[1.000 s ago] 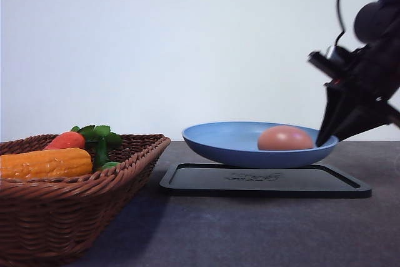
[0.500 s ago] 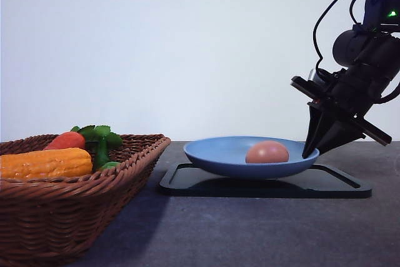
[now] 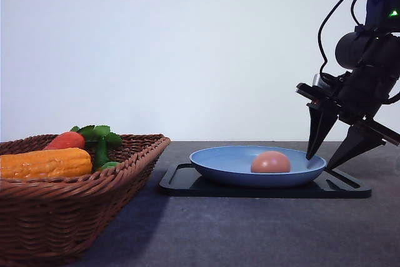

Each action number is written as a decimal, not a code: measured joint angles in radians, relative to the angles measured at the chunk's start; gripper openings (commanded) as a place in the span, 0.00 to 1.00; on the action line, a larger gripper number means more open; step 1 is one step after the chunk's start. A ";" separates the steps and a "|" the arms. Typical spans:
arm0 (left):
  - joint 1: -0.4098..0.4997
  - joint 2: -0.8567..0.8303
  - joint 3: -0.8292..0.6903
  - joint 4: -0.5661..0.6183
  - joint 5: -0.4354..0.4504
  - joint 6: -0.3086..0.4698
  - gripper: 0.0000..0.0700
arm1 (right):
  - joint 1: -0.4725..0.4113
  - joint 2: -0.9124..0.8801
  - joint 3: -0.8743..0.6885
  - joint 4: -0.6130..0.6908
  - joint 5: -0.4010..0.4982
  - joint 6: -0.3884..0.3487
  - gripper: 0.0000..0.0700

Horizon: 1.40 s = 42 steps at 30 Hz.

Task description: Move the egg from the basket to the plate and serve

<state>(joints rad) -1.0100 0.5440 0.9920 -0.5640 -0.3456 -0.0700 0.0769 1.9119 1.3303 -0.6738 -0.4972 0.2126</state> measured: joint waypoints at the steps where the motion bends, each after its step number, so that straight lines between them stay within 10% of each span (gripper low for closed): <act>1: 0.000 0.001 0.000 0.000 0.000 0.000 0.53 | -0.005 -0.001 0.012 -0.010 -0.001 -0.001 0.36; 7: 0.000 0.029 0.000 0.000 -0.024 0.027 0.44 | -0.044 -0.073 0.106 -0.099 -0.056 -0.031 0.33; 13: 0.009 0.125 0.000 0.007 -0.060 0.143 0.01 | -0.053 -0.253 0.126 -0.188 -0.129 -0.085 0.00; 24: 0.223 0.369 0.000 -0.130 -0.131 0.267 0.00 | 0.065 -0.584 0.049 -0.368 0.130 -0.237 0.00; 28: 0.383 0.427 -0.008 -0.127 -0.052 0.236 0.00 | 0.124 -0.722 -0.083 -0.246 0.309 -0.242 0.00; 36: 0.690 0.411 -0.113 0.017 0.317 0.160 0.00 | 0.198 -0.974 -0.467 0.140 0.347 -0.236 0.00; 42: 0.772 0.304 -0.298 0.187 0.394 0.085 0.00 | 0.220 -1.139 -0.771 0.461 0.395 -0.201 0.00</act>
<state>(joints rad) -0.2382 0.8481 0.6945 -0.3774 0.0486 0.0145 0.2964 0.7724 0.5592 -0.2124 -0.1023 0.0121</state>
